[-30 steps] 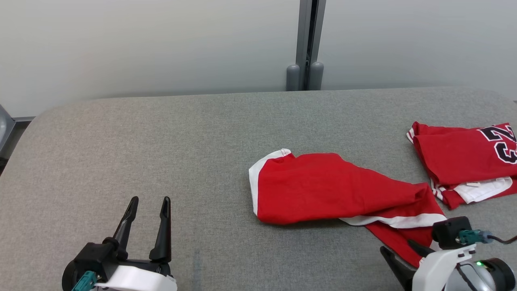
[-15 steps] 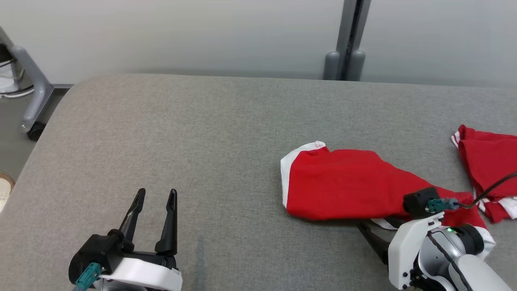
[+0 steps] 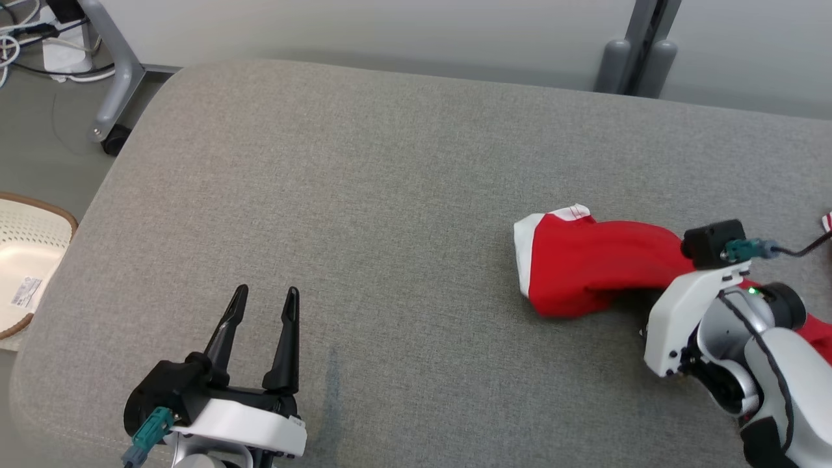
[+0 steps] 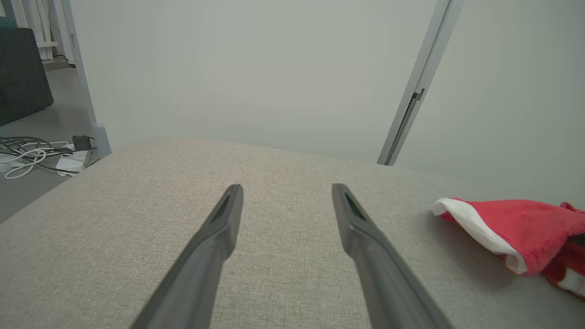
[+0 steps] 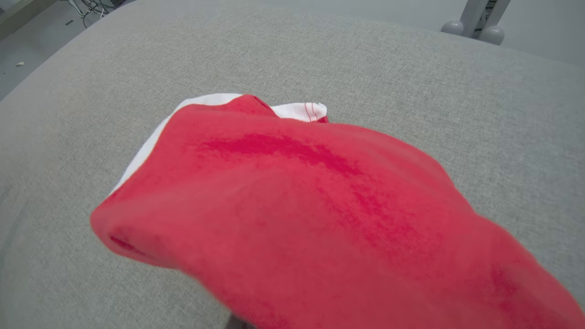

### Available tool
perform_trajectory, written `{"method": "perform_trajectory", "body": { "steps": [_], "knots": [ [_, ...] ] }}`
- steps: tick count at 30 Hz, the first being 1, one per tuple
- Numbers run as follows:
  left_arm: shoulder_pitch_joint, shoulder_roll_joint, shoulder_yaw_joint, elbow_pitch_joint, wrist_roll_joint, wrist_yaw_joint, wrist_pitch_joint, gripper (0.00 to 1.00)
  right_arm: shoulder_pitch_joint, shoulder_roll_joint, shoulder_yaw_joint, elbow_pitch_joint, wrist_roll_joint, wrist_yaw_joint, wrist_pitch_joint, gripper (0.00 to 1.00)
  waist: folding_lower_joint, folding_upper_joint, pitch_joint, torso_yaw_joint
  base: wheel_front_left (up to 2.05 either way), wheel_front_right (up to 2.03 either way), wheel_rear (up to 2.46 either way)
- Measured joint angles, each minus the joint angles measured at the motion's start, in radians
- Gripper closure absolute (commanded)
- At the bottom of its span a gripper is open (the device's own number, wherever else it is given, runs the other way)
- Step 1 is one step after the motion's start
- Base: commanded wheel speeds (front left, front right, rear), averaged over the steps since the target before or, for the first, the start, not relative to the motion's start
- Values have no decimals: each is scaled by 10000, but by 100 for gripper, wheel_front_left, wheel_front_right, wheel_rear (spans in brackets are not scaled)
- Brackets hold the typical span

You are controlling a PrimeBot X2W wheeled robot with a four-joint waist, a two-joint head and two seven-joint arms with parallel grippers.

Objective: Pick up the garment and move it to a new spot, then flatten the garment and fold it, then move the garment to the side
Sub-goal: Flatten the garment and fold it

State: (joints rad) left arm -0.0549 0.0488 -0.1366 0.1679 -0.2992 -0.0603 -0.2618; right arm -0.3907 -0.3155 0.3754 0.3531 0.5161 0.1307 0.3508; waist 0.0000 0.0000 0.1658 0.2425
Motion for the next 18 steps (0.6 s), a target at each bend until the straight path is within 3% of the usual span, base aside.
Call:
{"method": "perform_trajectory", "body": {
  "steps": [1,2,11,18],
  "knots": [
    [-44,2,-44,-15,-4,4,0,0,-202,-13,-38,42,81,0,-13,15,0,0,75,47,0,0,0],
    [-100,0,-71,-31,-12,19,0,0,-413,-33,-69,109,123,0,-27,0,0,0,152,91,0,0,0],
    [-578,-2,-407,-84,-107,98,0,0,-2566,-424,-470,1626,550,0,-2,0,0,0,939,403,0,0,0],
    [-763,-4,-589,25,-169,165,0,0,-3237,-512,-75,2817,957,0,-558,0,0,0,1026,452,0,0,0]
  ]
}}
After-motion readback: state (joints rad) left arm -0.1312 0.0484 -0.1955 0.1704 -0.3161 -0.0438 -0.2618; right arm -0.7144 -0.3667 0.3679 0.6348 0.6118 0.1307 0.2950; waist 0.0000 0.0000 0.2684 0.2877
